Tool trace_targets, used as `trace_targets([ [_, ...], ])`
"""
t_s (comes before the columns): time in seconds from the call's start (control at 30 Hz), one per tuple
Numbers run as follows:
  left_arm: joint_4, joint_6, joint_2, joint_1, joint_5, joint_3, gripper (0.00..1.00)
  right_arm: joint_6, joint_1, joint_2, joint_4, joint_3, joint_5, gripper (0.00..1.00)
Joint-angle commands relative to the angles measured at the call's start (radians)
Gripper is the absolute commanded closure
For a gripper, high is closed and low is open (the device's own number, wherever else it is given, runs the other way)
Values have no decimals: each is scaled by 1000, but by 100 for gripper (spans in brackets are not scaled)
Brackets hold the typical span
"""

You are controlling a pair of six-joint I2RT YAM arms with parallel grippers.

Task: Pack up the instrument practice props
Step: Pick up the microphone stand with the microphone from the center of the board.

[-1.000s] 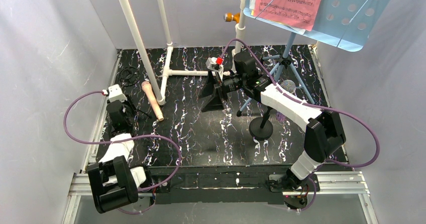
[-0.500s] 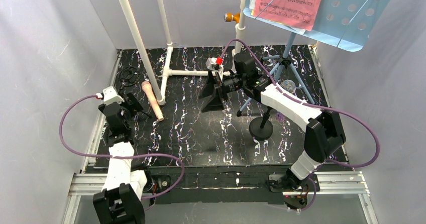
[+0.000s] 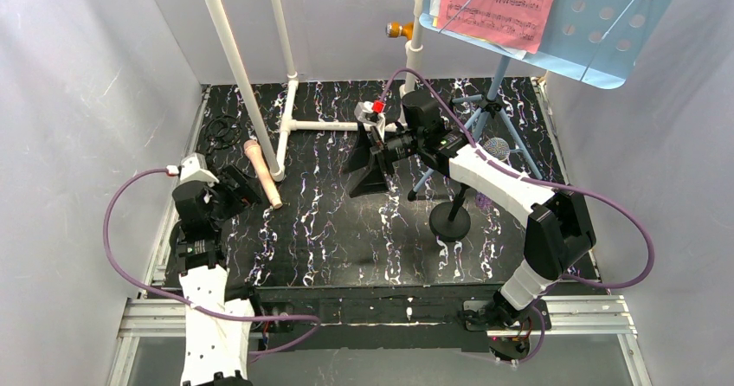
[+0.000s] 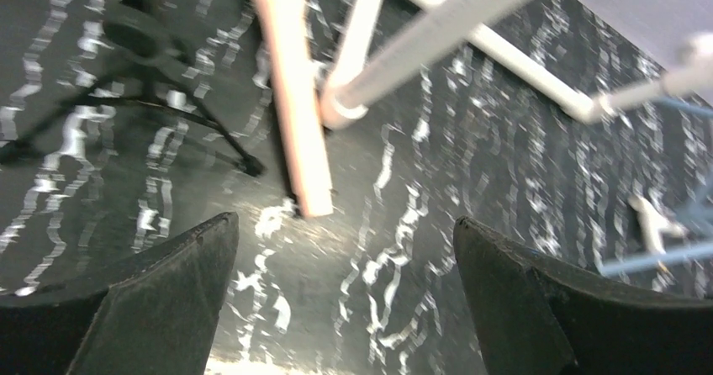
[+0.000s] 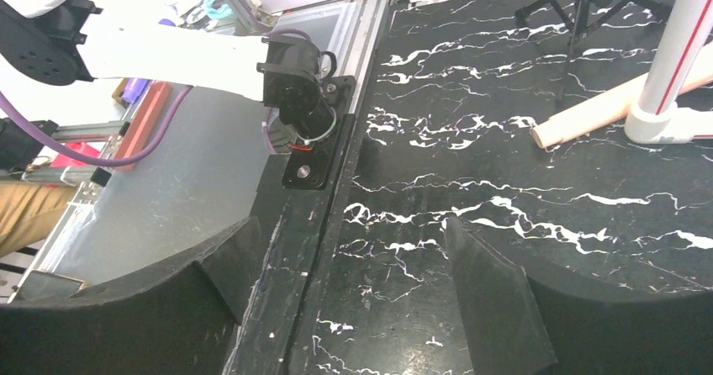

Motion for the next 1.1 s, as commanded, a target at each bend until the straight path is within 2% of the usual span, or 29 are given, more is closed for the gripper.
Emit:
trace_targets([
  [0.0,-125,-44,-42,-56,239,44,2,-16,14,-27,-6,39,-48,10],
  [0.17,-96,-40,-61,-198,394,38,2,-49,45,-40,-87,76,-90,9],
  [0.3,-64,-68,-82,-330,424,6,2,-141,68,-45,-238,151,-80,8],
  [0.47,79,-143,-97,-505,366,-98,2,-439,81,-36,-635,366,109,7],
  [0.6,228,-141,-32,-735,228,-142,2,-522,81,-51,-783,508,270,5],
  [0.7,318,-63,76,-938,86,-110,2,-543,81,-69,-845,581,343,4],
  [0.83,381,104,314,-1154,-46,37,2,-573,81,-100,-909,641,396,2],
  [1.07,708,286,730,-1243,2,208,2,-590,81,-169,-960,676,429,2],
])
